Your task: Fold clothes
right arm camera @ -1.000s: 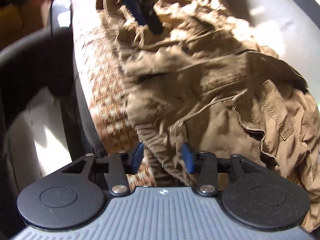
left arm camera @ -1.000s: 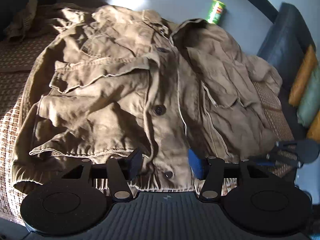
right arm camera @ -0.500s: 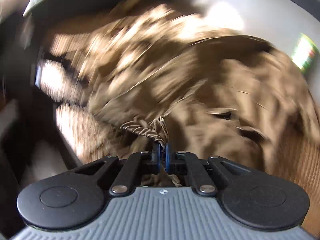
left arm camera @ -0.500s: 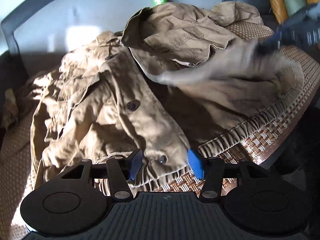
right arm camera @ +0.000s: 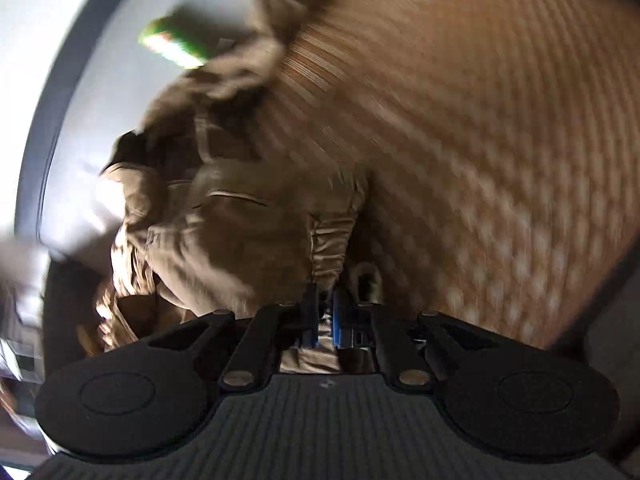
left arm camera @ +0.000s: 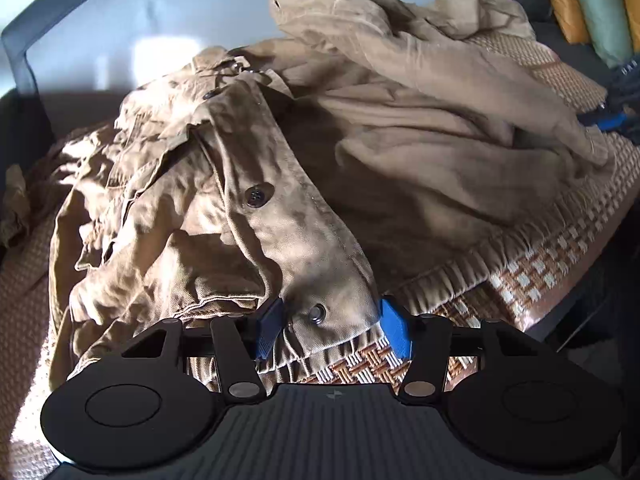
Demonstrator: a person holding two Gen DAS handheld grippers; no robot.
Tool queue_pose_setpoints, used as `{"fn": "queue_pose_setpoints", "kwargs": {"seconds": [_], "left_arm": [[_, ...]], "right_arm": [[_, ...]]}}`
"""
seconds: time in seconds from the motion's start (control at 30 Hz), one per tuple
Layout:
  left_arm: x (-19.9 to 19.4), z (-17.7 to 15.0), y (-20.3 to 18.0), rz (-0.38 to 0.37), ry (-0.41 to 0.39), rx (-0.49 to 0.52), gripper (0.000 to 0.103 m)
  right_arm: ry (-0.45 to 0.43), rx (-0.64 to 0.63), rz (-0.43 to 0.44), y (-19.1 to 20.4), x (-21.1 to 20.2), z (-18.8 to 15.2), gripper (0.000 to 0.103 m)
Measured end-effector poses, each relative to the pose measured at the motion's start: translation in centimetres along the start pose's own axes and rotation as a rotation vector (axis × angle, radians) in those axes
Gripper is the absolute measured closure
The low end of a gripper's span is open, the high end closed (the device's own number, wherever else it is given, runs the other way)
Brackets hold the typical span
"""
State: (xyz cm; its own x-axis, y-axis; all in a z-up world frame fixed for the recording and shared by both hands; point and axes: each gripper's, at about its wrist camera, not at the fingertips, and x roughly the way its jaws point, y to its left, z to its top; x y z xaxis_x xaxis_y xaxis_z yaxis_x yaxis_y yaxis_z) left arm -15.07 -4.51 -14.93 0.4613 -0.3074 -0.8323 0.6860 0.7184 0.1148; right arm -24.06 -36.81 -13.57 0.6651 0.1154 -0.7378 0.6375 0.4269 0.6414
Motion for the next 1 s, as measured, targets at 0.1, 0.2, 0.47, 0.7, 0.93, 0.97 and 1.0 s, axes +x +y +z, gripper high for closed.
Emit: {"fn": "queue_pose_setpoints", "kwargs": {"seconds": [0.1,0.2,0.47,0.7,0.93,0.97,1.0], "left_arm": [[-0.2,0.1,0.7,-0.01,-0.009,-0.045,0.062],[-0.4,0.1,2.0,-0.035,-0.015,-0.118,0.081],[-2.2,-0.1,3.7,-0.142,-0.041,-0.164,0.088],[-1.6,-0.4,4.5,-0.179,-0.05,-0.233,0.087],[-0.8,-1.0,5.8,-0.241,-0.058,-0.318,0.085],[-0.8,-1.1,5.8,-0.244,-0.061,-0.32,0.085],[-0.8,-1.2,5.8,-0.248,-0.064,-0.321,0.085]], "right_arm": [[-0.009,0.025,0.038,-0.1,-0.9,-0.1,0.096],[-0.088,0.024,0.016,-0.6,-3.2,-0.6,0.103],[-0.133,-0.199,-0.033,2.6,-4.9,-1.2,0.1],[0.027,-0.804,0.238,22.2,2.4,-0.4,0.09],[0.127,-1.213,0.086,36.5,20.4,-0.2,0.058],[0.106,-1.249,0.023,37.5,23.0,0.0,0.058],[0.081,-1.276,-0.047,38.3,25.7,0.3,0.057]]}}
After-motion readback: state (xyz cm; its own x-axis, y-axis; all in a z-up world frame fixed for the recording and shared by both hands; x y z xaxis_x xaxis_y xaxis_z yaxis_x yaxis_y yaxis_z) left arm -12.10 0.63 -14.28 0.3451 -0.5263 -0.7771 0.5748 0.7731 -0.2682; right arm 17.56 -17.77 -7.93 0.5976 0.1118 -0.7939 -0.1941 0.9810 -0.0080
